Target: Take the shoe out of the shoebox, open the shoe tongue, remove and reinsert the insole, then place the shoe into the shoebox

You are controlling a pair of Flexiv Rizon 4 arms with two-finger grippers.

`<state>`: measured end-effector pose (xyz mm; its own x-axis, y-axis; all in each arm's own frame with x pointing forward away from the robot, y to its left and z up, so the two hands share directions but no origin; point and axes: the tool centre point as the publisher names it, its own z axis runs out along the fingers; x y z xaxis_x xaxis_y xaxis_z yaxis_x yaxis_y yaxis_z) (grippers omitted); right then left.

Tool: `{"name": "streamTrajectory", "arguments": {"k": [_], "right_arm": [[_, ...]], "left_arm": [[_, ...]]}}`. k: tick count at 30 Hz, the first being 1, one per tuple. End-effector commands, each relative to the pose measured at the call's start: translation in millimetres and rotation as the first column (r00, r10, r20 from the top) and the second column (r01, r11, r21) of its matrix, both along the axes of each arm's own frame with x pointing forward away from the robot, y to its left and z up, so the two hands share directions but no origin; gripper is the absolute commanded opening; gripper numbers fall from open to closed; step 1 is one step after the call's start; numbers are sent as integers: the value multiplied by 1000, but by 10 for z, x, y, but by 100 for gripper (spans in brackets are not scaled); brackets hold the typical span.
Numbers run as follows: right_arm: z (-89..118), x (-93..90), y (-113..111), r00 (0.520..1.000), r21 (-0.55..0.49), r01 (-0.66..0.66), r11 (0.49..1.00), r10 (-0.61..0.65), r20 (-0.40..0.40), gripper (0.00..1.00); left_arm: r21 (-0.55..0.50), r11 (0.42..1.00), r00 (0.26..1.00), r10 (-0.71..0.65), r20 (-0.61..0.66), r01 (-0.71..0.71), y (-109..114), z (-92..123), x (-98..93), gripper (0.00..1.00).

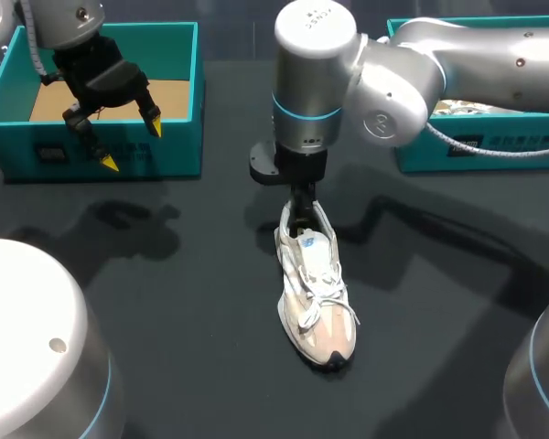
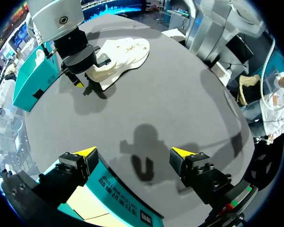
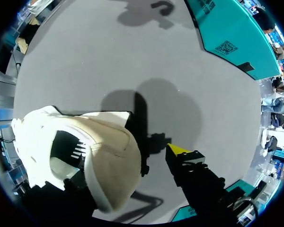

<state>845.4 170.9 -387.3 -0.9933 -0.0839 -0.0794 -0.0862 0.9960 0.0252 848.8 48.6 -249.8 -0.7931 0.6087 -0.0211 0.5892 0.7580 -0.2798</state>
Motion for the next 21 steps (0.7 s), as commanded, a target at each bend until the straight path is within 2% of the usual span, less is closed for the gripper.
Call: {"name": "streamTrajectory", "arguments": {"k": [1, 8, 12, 14, 15, 16, 21], "right_arm": [[-17, -6, 20, 1000, 0, 2, 1000, -2, 0, 47], [-28, -26, 26, 1000, 2, 7, 1000, -7, -1, 44], [-26, -41, 28, 1000, 2, 11, 1000, -11, 1, 32], [-25, -49, 28, 1000, 2, 13, 1000, -13, 2, 18], [-24, -53, 28, 1000, 1, 13, 1000, -13, 3, 4], [-24, -60, 27, 1000, 1, 15, 1000, -15, 4, 0], [10, -98, 22, 1000, -5, 15, 1000, -15, 10, 0]], "left_arm": [[2, 1000, 1000, -1, 3, 1, 8, 0, -10, 100], [2, 1000, 1000, -1, 3, 1, 8, 0, -10, 100], [2, 1000, 1000, -1, 3, 1, 8, 0, -10, 100], [2, 1000, 1000, -1, 3, 1, 8, 0, -10, 100], [2, 1000, 1000, -1, 3, 1, 8, 0, -10, 100], [2, 1000, 1000, -1, 3, 1, 8, 0, -10, 100], [2, 1000, 1000, -1, 3, 1, 8, 0, -10, 100]]}}
